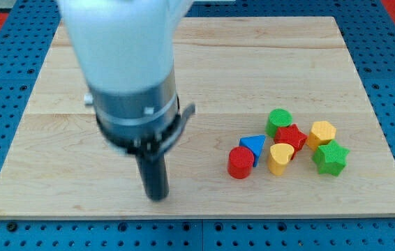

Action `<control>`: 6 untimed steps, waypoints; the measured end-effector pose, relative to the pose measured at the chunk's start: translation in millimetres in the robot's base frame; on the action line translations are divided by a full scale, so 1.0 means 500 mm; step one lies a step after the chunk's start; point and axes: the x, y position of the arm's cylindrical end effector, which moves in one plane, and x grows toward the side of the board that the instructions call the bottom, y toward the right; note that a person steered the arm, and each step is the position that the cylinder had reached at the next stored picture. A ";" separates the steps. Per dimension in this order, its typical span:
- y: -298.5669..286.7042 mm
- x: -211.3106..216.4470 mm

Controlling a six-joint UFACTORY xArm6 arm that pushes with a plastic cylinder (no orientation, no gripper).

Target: Slide the red circle towards the right side of the blue cube

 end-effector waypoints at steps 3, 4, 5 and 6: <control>0.179 0.024; 0.230 0.024; 0.263 -0.055; 0.258 -0.059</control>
